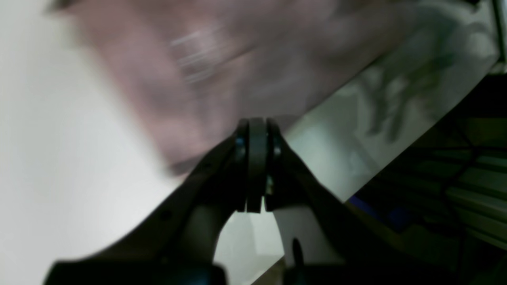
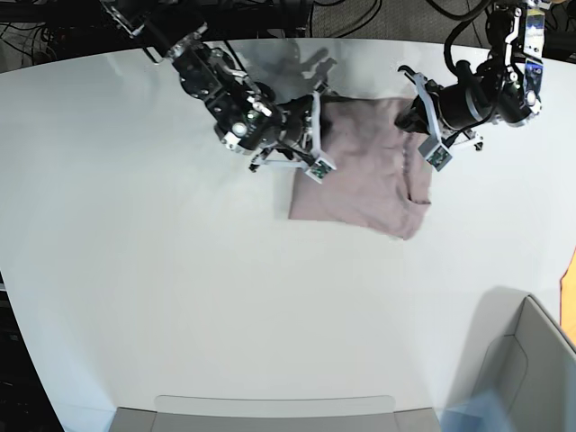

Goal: Fold the T-shirt properly
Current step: 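Slide the folded shirt across the table with the left gripper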

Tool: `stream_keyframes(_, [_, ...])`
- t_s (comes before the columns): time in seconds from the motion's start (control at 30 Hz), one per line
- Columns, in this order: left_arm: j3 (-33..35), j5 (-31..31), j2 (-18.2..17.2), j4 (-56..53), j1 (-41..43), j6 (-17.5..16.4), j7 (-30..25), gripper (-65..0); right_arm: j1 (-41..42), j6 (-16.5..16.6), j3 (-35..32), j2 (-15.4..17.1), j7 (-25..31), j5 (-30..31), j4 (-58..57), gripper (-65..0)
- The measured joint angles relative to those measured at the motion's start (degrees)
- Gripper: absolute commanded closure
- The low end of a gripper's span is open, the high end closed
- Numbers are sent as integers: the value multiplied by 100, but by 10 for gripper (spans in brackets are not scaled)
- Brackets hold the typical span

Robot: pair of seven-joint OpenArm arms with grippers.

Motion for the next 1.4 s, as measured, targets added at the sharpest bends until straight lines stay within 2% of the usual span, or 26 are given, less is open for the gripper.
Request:
stream_keyframes(0.07, [-302,44,-13,-2,11,4,22,0,44,15,-92,-179,-225,52,125,0])
stream_keyframes(0.13, [-592,76,-22,-13,0,7,15,0,52,15,-96,-223,-461,68,446,0])
stream_keyframes(0.3, [-730,42,-11,-28,0,4,44,0,94,17,-20,-42,-697,20,1176,0])
stream_keyframes(0.4, [-566,87,-31,-87,-52,20,236,0,33,17,391,66,-704,55,1344,0])
stream_keyframes(0.5, [-269,103,-26,-90,-28,2,363,0,55,15,1228,96,-636,-7,1307,0])
stream_keyframes(0.53, [-131,247,-28,-90,-33,2,361,0,72,13,1445,109,-533,-24,1307,0])
stream_keyframes(0.63, [595,1193,-48,-238,-114,2,358,0,103,-2,1967,107,-411,-11,1329,0])
stream_keyframes(0.73, [1285,1978,24,-890,-509,-39,326,0,31,-2,2142,195,-409,24,1368,0])
stream_keyframes(0.83, [1517,2365,55,-1720,-1193,-103,44,0,-284,-7,2260,378,-420,7,1591,0])
stream_keyframes(0.9, [1475,2669,133,-2234,-1657,9,-184,0,-531,-4,2365,450,-463,9,1816,0])
stream_keyframes(1.03, [1064,2824,210,-3106,-2321,-70,-562,0,-850,-7,2535,505,-437,17,2142,0])
stream_keyframes(1.1, [1027,3016,190,-3342,-2653,-15,-426,0,-1010,-4,2601,507,-415,17,2177,0])
stream_keyframes(1.27, [992,2949,177,-2938,-3021,2,-503,0,-1266,-2,2789,507,-450,15,2352,0])
stream_keyframes(1.33, [970,2881,181,-2675,-2955,-17,-544,0,-1270,-2,2863,507,-433,15,2369,0])
stream_keyframes(1.4, [595,2857,238,-2291,-2612,-26,-542,0,-1307,-2,2933,525,-437,2,2420,0])
